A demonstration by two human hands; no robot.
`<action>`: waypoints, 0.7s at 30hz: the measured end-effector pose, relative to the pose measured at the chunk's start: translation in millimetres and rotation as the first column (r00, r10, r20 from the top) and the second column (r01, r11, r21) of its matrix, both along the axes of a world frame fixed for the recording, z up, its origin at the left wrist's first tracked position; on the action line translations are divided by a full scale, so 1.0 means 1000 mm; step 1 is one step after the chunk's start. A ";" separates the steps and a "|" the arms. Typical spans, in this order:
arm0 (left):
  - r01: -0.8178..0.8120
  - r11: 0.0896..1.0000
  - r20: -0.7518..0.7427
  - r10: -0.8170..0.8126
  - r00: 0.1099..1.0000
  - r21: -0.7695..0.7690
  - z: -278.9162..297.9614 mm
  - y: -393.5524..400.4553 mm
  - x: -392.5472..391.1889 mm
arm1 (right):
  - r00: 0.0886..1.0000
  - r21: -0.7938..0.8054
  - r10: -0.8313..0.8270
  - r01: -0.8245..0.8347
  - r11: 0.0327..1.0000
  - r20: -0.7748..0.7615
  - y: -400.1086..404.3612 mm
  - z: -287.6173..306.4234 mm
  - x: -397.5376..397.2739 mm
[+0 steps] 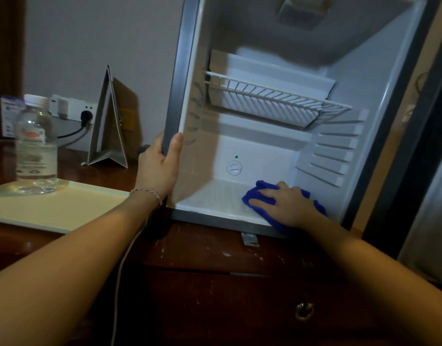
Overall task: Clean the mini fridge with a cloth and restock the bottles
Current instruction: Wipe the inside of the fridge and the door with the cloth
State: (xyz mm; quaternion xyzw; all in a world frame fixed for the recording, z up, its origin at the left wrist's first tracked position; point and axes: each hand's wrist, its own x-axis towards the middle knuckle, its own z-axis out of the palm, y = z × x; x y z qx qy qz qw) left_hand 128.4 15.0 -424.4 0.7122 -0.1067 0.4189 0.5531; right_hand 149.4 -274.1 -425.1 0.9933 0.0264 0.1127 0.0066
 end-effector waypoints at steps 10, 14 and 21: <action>0.004 0.998 0.033 -0.002 0.999 -0.056 -0.003 -0.003 0.008 | 1.000 -0.031 0.017 -0.016 0.999 0.021 0.011 0.006 0.007; 0.021 0.998 0.029 -0.019 0.999 -0.059 -0.001 -0.001 0.006 | 1.000 -0.019 0.009 -0.009 1.000 0.008 0.025 0.010 0.035; -0.033 0.999 0.058 0.032 0.998 0.007 0.010 0.000 0.005 | 0.996 -0.074 0.039 -0.033 0.997 0.076 0.025 0.011 0.058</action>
